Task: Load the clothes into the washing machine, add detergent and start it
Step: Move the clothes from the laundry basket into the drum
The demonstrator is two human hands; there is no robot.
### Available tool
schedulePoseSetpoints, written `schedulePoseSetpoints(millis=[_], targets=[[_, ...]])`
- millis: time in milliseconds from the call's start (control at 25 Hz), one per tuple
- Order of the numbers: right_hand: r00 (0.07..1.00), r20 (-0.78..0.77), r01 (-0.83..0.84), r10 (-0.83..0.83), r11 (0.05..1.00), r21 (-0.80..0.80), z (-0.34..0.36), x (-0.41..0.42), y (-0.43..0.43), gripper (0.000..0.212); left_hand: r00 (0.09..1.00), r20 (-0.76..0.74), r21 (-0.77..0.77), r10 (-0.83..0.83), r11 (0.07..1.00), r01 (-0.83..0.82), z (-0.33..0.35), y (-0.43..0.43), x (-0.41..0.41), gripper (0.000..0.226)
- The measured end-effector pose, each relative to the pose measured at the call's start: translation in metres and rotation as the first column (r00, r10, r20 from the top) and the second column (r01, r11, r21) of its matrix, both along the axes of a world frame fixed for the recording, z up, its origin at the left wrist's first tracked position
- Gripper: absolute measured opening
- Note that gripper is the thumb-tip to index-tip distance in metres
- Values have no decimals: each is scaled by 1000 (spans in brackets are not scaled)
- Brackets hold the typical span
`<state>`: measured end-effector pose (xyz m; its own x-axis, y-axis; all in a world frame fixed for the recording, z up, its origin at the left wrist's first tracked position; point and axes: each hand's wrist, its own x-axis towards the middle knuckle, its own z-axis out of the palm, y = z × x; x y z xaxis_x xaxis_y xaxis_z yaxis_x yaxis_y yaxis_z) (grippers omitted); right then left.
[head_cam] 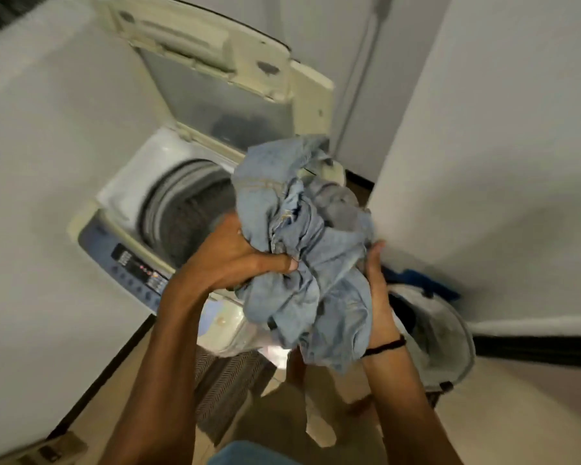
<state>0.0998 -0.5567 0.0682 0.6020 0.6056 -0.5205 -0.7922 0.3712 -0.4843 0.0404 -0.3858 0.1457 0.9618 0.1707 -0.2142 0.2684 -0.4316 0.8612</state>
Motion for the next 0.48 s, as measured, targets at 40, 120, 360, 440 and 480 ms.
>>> schedulePoseSetpoints(millis=[40, 120, 360, 440, 480], targets=[[998, 58, -27, 23, 998, 58, 11, -8, 21, 59, 998, 0, 49, 55, 997, -55, 4, 22, 2, 72], [954, 269, -129, 134, 991, -36, 29, -9, 63, 42, 991, 18, 209, 134, 969, -135, 8, 72, 10, 82], [935, 315, -33, 166, 921, -389, -3, 45, 202, 34, 806, -151, 318, 572, 800, -508, -47, 182, 24, 77], [953, 155, -181, 260, 900, -396, -41, 56, 230, 58, 766, -281, 250, 578, 815, -523, -89, 197, 30, 57], [947, 112, -224, 301, 869, -441, -62, 60, 239, 81, 758, -339, 240, 557, 831, -502, -108, 199, 30, 53]])
